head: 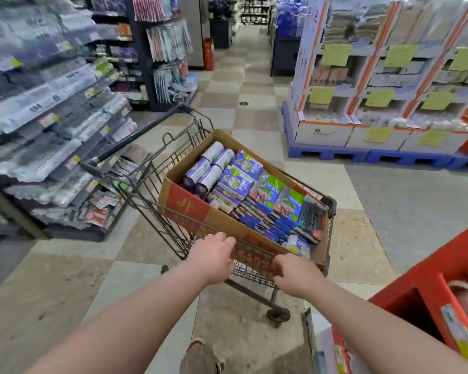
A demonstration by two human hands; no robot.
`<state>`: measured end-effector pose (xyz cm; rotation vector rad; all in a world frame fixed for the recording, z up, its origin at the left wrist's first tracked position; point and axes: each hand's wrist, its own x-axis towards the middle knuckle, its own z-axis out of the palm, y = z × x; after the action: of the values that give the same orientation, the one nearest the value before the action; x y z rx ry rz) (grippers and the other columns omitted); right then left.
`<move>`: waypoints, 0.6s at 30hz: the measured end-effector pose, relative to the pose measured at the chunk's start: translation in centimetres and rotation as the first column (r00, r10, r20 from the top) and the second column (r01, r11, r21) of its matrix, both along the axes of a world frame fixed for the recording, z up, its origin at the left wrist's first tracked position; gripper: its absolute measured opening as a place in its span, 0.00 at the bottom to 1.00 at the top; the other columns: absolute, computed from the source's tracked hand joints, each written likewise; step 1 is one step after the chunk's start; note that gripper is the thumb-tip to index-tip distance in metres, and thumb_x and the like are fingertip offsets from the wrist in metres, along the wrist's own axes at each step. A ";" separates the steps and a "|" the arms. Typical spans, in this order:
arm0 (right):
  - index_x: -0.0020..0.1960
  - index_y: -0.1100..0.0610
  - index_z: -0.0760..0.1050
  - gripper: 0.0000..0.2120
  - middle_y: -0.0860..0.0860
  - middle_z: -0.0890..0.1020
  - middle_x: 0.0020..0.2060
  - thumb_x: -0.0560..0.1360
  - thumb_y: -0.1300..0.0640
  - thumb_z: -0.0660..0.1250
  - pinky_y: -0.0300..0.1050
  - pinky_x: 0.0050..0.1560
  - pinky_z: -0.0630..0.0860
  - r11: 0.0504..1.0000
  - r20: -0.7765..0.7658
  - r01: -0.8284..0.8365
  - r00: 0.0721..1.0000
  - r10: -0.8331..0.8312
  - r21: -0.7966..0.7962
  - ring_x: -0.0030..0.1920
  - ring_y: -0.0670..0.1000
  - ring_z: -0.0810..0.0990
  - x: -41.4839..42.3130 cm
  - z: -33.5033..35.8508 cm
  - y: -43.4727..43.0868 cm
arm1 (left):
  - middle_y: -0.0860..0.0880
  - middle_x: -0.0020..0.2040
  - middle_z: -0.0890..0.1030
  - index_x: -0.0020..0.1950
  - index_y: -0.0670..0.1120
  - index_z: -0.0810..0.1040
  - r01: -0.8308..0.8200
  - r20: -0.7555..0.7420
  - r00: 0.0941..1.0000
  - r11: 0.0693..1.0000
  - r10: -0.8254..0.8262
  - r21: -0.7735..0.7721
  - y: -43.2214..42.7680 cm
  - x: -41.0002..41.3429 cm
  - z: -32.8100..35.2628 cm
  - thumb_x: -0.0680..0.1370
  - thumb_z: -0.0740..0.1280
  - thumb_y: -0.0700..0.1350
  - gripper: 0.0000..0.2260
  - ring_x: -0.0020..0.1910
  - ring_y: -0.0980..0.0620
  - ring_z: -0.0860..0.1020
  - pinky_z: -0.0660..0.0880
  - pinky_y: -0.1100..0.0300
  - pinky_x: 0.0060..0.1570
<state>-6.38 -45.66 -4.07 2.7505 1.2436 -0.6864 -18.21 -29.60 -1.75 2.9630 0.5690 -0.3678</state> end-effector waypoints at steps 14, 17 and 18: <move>0.58 0.49 0.73 0.13 0.52 0.78 0.59 0.74 0.52 0.60 0.44 0.53 0.74 0.951 -0.105 0.306 0.945 -0.310 -0.055 0.59 0.56 0.77 5.3 -3.2 8.9 | 0.47 0.62 0.72 0.67 0.47 0.68 0.244 0.094 0.965 0.969 -0.245 0.025 15.1 13.3 2.8 0.80 0.60 0.52 0.18 0.62 0.46 0.71 0.71 0.53 0.54; 0.63 0.49 0.71 0.16 0.51 0.75 0.63 0.76 0.51 0.60 0.46 0.57 0.73 0.928 -0.095 0.368 0.924 -0.371 -0.049 0.62 0.56 0.75 7.0 -2.9 10.0 | 0.47 0.63 0.71 0.66 0.47 0.68 0.293 0.052 0.955 0.956 -0.292 -0.016 16.0 15.1 1.1 0.80 0.59 0.53 0.17 0.62 0.45 0.71 0.72 0.51 0.56; 0.65 0.49 0.71 0.17 0.51 0.74 0.64 0.76 0.52 0.60 0.46 0.58 0.73 0.919 -0.096 0.391 0.914 -0.394 -0.048 0.63 0.55 0.75 7.7 -2.8 10.1 | 0.46 0.63 0.71 0.66 0.46 0.68 0.309 0.030 0.951 0.951 -0.308 -0.027 16.0 15.7 0.5 0.80 0.59 0.53 0.17 0.62 0.45 0.71 0.72 0.51 0.56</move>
<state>1.32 -35.58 -6.91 3.0039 0.6821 -0.8750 -2.54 -13.58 -1.27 3.0211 0.0916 -0.3593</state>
